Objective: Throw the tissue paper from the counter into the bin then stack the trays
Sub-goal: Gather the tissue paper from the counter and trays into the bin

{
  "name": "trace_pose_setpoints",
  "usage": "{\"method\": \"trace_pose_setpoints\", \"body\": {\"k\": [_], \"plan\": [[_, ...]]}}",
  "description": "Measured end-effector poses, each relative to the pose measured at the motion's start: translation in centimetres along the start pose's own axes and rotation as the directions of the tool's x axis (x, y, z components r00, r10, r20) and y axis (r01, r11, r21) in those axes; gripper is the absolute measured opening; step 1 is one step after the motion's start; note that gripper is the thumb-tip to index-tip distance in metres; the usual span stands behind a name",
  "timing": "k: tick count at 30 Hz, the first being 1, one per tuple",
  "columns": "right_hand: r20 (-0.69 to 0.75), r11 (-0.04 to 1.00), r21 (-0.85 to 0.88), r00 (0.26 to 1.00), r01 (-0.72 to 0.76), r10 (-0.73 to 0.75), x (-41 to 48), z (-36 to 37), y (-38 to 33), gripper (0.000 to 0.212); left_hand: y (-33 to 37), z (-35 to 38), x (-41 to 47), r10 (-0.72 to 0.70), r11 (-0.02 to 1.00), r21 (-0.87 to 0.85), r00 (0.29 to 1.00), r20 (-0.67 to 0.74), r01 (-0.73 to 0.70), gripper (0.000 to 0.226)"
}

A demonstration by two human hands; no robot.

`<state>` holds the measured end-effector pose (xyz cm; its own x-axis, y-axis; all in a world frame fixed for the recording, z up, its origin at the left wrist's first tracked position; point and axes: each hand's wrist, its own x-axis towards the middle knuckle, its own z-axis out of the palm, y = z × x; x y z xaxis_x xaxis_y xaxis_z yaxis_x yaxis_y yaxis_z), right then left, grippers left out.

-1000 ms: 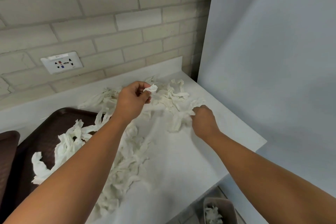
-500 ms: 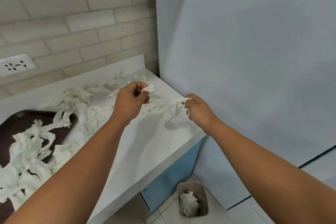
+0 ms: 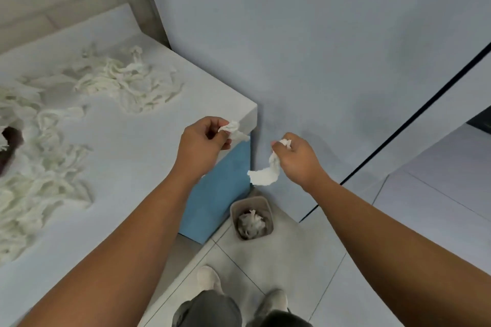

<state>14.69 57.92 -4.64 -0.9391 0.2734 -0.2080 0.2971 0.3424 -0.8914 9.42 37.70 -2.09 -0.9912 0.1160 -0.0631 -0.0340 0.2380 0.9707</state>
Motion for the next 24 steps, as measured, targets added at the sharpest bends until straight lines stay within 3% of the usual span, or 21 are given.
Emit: {"method": "trace_pose_setpoints", "body": {"k": [7, 10, 16, 24], "plan": [[-0.107, 0.979, -0.11, 0.981, -0.172, 0.16, 0.1, 2.3, 10.7, 0.016, -11.0, 5.2, -1.2, -0.163, 0.986, 0.049, 0.98, 0.114, 0.159, 0.013], [-0.106, 0.964, -0.076, 0.964, -0.254, 0.246, 0.5, 3.8, 15.1, 0.01, -16.3, 6.9, -1.3, -0.247, 0.969, 0.065, 0.958, 0.148, 0.239, 0.016], [-0.071, 0.929, -0.156, 0.942, -0.335, 0.328, 3.5, 6.5, 23.0, 0.024, -26.8, 9.4, 0.2, -0.377, 0.926, 0.071, 0.914, 0.15, 0.371, 0.026], [-0.175, 0.865, -0.156, 0.876, -0.476, 0.45, 6.7, 12.0, 34.7, 0.029, -41.1, 12.1, 2.2, -0.502, 0.862, 0.156, 0.856, 0.121, 0.483, 0.027]]}}
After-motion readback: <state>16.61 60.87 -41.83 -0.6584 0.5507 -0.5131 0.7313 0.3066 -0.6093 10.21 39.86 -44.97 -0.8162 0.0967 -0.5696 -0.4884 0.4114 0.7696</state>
